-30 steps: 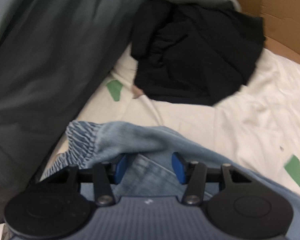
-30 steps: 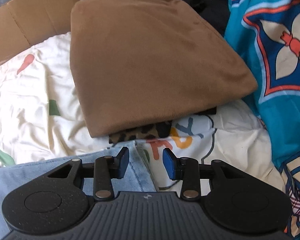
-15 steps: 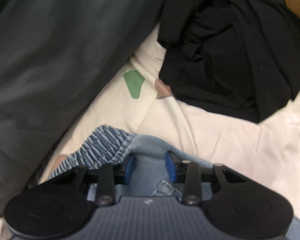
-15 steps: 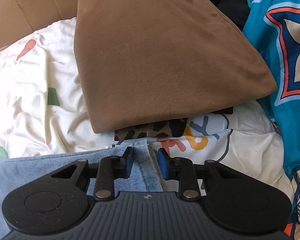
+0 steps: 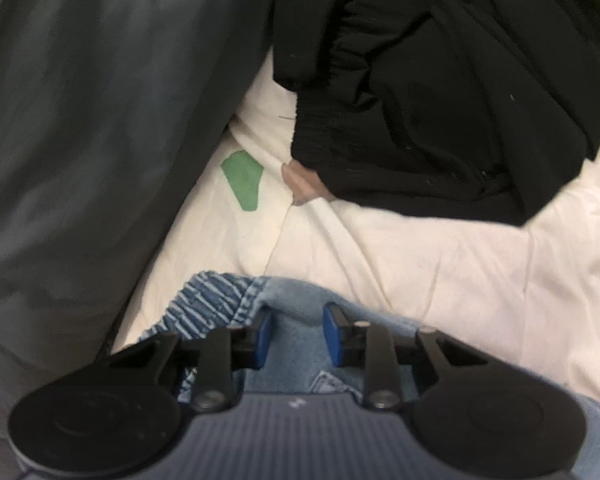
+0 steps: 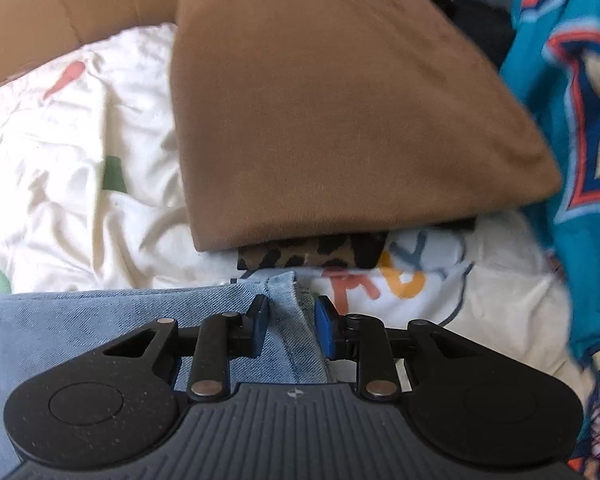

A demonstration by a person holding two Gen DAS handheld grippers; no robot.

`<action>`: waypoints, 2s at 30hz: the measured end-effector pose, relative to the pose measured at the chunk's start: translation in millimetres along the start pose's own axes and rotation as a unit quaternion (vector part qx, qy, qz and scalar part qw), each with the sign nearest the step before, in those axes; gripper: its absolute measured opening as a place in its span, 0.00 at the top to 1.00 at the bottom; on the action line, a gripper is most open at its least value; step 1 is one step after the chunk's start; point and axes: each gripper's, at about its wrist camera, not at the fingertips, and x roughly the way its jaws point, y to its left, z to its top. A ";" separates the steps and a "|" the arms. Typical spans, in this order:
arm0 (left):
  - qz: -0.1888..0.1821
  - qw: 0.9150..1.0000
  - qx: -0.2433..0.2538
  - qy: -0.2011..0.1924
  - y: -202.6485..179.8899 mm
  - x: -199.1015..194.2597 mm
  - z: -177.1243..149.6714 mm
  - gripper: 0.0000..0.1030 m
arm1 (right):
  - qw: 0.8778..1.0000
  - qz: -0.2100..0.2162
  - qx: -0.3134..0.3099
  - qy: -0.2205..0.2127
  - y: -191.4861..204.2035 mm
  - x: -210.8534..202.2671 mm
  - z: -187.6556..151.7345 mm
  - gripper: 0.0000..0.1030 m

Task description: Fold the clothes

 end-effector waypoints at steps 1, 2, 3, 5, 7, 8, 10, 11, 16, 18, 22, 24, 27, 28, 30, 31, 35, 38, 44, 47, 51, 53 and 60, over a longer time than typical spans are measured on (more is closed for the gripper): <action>0.000 1.000 0.003 0.001 -2.6 -0.7 0.2 0.72 | 1.000 0.005 0.009 0.003 -2.2 3.7 0.3 0.69; 0.000 1.000 0.007 0.002 -4.4 -0.7 0.6 0.73 | 1.000 0.009 0.011 0.001 -3.7 5.1 0.3 0.69; 0.000 1.000 0.011 0.002 -5.2 0.3 1.3 0.75 | 1.000 0.012 0.013 -0.001 -5.2 6.4 0.2 0.69; -0.001 1.000 0.018 0.002 -6.5 2.0 2.6 0.77 | 1.000 0.020 0.021 -0.002 -9.5 8.2 -0.2 0.68; 0.001 1.000 0.017 0.002 -7.4 2.3 3.1 0.78 | 0.999 0.028 0.034 0.001 -14.4 10.0 -0.3 0.66; 0.002 1.000 0.017 0.002 -7.8 2.5 3.3 0.79 | 0.999 0.029 0.038 0.002 -15.7 10.6 0.0 0.65; 0.002 1.000 0.016 0.001 -8.0 2.4 3.5 0.79 | 0.999 0.027 0.044 0.006 -15.2 9.3 0.9 0.65; 0.001 1.000 0.014 0.000 -6.4 0.5 2.6 0.79 | 0.998 0.025 0.050 0.009 -15.3 7.4 1.9 0.65; -0.005 1.000 0.012 -0.019 -2.3 -24.0 -3.4 0.76 | 0.999 0.009 0.031 0.010 -4.6 -7.5 7.6 0.78; -0.018 0.999 0.014 -0.028 -2.3 -38.9 -5.8 0.74 | 1.000 0.012 0.010 0.001 1.8 -18.9 10.1 0.79; -0.048 0.997 0.032 -0.050 -8.1 -68.0 -10.5 0.69 | 0.999 0.039 -0.028 -0.022 11.2 -42.5 15.4 0.77; -0.065 0.995 0.035 -0.060 -11.7 -80.3 -12.5 0.68 | 0.997 0.064 -0.033 -0.029 15.3 -50.5 19.9 0.77; -0.089 0.993 0.043 -0.070 -18.9 -95.1 -14.1 0.66 | 0.994 0.094 -0.047 -0.036 25.2 -58.1 22.2 0.77; -0.096 0.992 0.048 -0.074 -22.4 -99.6 -14.6 0.66 | 0.993 0.103 -0.053 -0.038 29.1 -58.8 22.9 0.77; -0.110 0.989 0.062 -0.078 -30.5 -107.9 -16.1 0.65 | 0.990 0.124 -0.057 -0.038 36.1 -58.8 23.9 0.77; -0.118 0.987 0.070 -0.078 -34.8 -111.5 -17.0 0.65 | 0.988 0.137 -0.059 -0.037 39.9 -58.6 24.2 0.77; -0.160 0.976 0.123 -0.083 -56.8 -128.6 -24.7 0.65 | 0.980 0.177 -0.084 -0.029 59.9 -58.3 25.1 0.76; -0.195 0.959 0.184 -0.089 -78.8 -143.4 -34.1 0.65 | 0.970 0.212 -0.114 -0.023 79.5 -61.4 27.2 0.76; -0.257 0.931 0.247 -0.081 -111.7 -155.8 -48.6 0.64 | 0.946 0.266 -0.187 -0.011 119.0 -67.0 30.0 0.76; -0.272 0.917 0.283 -0.073 -132.5 -158.5 -59.8 0.55 | 0.934 0.281 -0.219 -0.006 134.4 -65.2 31.8 0.76; -0.295 0.900 0.316 -0.050 -157.6 -153.5 -72.0 0.52 | 0.921 0.299 -0.250 -0.009 154.3 -58.0 31.5 0.76; -0.316 0.891 0.324 -0.043 -167.6 -156.8 -77.0 0.45 | 0.915 0.311 -0.256 -0.005 162.0 -53.9 30.2 0.75; -0.369 0.850 0.370 -0.070 -207.9 -178.8 -96.9 0.38 | 0.892 0.356 -0.277 0.014 191.7 -46.7 24.5 0.75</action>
